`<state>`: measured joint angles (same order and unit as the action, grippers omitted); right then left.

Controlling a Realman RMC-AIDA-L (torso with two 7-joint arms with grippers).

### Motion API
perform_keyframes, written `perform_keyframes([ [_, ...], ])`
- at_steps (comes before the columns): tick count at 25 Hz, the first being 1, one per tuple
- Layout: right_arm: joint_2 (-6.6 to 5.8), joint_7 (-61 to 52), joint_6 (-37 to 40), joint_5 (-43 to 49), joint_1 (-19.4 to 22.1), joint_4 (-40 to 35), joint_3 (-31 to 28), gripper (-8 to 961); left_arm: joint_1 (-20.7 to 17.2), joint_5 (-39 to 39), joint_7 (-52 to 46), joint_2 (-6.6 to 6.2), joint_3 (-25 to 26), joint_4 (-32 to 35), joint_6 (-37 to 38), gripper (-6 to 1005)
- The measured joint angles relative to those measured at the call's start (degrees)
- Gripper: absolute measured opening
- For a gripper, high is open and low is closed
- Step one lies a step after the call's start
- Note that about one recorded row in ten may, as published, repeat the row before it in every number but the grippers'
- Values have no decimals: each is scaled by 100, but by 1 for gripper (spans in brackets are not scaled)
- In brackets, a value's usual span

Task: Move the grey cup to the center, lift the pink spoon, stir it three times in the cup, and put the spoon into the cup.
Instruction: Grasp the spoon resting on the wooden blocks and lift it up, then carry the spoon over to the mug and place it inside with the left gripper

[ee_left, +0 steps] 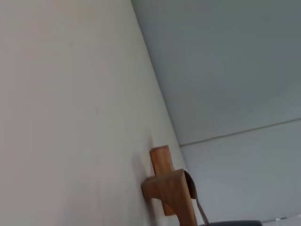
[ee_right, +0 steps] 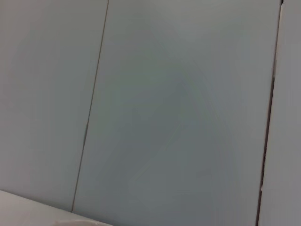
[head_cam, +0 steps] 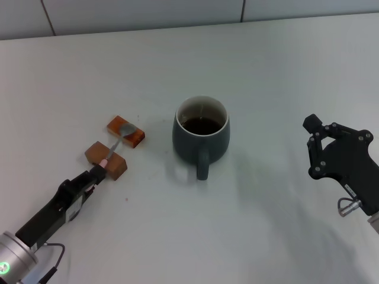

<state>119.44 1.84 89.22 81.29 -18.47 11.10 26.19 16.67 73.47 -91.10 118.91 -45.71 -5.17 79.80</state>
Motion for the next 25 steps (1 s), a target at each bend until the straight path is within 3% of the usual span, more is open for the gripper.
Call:
perform_keyframes([
  [7, 3, 0, 22, 39, -2, 23, 0, -1, -6, 44, 140, -5, 28, 323, 411, 126],
  [11, 6, 0, 52, 54, 9, 22, -7, -1, 115, 161, -103, -58, -134, 1368, 977, 127],
  [12, 7, 0, 57, 54, 15, 22, -10, -1, 115, 161, -103, -58, -134, 1368, 977, 128],
  [13, 8, 0, 74, 54, 28, 24, -18, -1, 162, 338, -346, -76, -300, 1999, 1009, 128],
  [14, 8, 0, 74, 54, 28, 24, -18, -1, 197, 832, -819, -89, -551, 3419, 866, 128],
  [17, 3, 0, 90, 54, 53, 24, -28, -1, 195, 1876, -1439, -75, -788, 5714, 496, 129],
  [18, 0, 1, 113, 54, 78, 24, -34, -1, 218, 2632, -1686, -70, -947, 7206, 393, 130],
  [19, 0, 1, 113, 54, 78, 24, -34, -1, 218, 2632, -1686, -70, -947, 7206, 393, 130],
  [22, 0, 1, 154, 44, 161, 24, -56, -1, 368, 3810, -1794, -81, -1341, 9291, 523, 131],
  [25, 1, 0, 208, 24, 248, 20, -68, -1, 709, 4671, -1802, -67, -1523, 10293, 1070, 132],
])
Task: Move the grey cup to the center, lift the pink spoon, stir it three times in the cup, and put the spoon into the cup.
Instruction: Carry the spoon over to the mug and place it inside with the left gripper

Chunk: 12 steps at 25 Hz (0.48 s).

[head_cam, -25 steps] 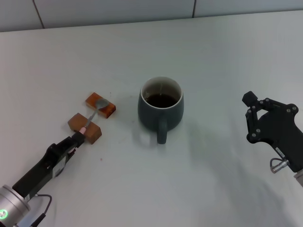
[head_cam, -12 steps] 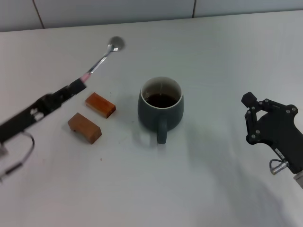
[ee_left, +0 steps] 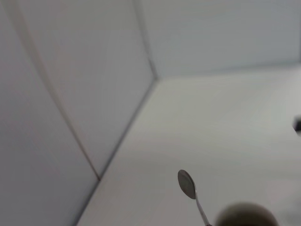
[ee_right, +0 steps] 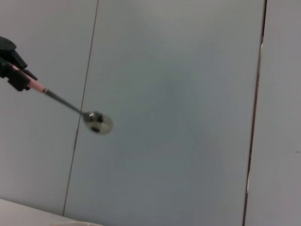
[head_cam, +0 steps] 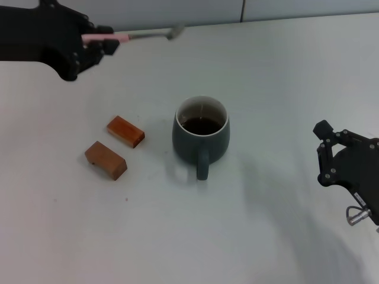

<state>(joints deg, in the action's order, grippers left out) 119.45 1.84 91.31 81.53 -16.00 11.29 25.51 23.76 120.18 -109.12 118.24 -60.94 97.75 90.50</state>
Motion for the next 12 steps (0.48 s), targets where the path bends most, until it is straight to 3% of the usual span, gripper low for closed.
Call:
perform_keyframes([
  [6, 5, 0, 170, -12, 99, 2, -13, -1, 458, 880, 47, 21, -884, 961, 832, 134],
  [12, 8, 0, 238, 14, 119, 32, -11, -1, 686, 1300, -114, 55, -1758, 1108, 897, 136],
])
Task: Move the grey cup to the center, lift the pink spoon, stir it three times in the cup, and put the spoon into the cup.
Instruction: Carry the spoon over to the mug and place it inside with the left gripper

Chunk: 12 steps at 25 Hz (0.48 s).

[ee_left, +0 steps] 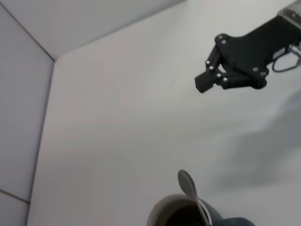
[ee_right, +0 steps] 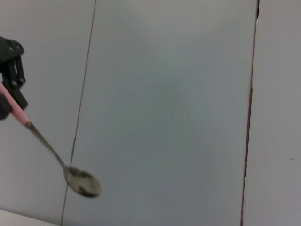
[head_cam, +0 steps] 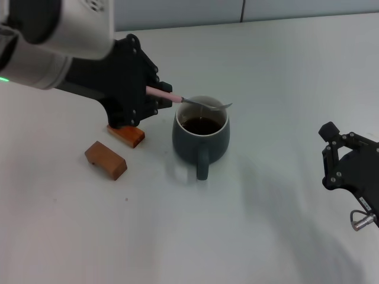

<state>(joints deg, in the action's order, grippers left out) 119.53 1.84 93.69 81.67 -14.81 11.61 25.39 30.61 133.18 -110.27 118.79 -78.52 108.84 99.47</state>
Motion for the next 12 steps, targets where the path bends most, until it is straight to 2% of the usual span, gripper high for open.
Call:
perform_keyframes([
  [1, 1, 0, 29, 5, 13, 5, 4, -1, 58, 202, -23, 10, -214, -6, -76, 137],
  [4, 0, 0, 62, 7, 19, 9, 14, -2, 137, 328, -40, 20, -348, -23, -119, 138],
  [12, 0, 0, 126, 13, 29, 34, 55, -2, 429, 678, 40, 30, -476, -346, -190, 140],
])
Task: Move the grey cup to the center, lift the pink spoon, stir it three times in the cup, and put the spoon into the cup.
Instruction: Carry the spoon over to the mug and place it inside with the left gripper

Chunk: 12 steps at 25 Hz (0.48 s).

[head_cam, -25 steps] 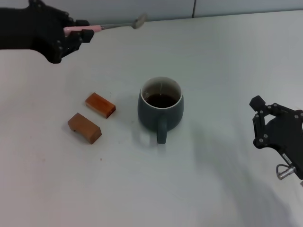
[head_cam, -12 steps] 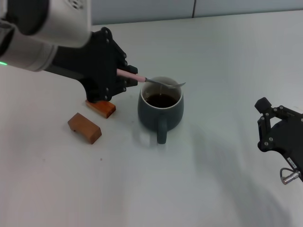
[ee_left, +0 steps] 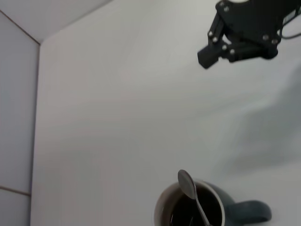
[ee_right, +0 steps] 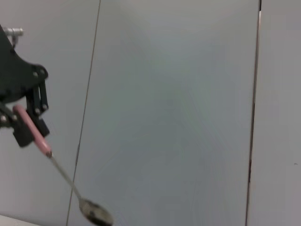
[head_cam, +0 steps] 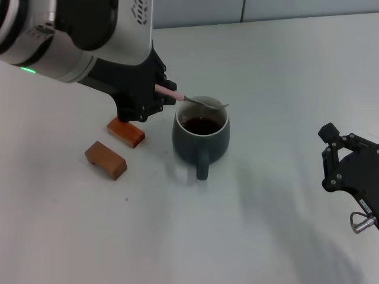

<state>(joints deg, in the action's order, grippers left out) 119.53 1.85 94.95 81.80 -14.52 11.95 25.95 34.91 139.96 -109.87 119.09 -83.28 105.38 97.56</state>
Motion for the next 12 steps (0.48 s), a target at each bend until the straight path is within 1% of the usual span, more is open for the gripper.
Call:
perform_keyframes([
  [5, 0, 0, 23, 2, 1, 1, 0, -1, 139, 343, 83, 0, -141, -277, -146, 142],
  [6, 0, 0, 24, 2, -1, 1, 0, -1, 230, 513, 131, 0, -239, -486, -261, 142],
  [12, 6, 0, 27, 2, -16, 1, -5, -1, 424, 784, 191, 0, -421, -873, -372, 144],
])
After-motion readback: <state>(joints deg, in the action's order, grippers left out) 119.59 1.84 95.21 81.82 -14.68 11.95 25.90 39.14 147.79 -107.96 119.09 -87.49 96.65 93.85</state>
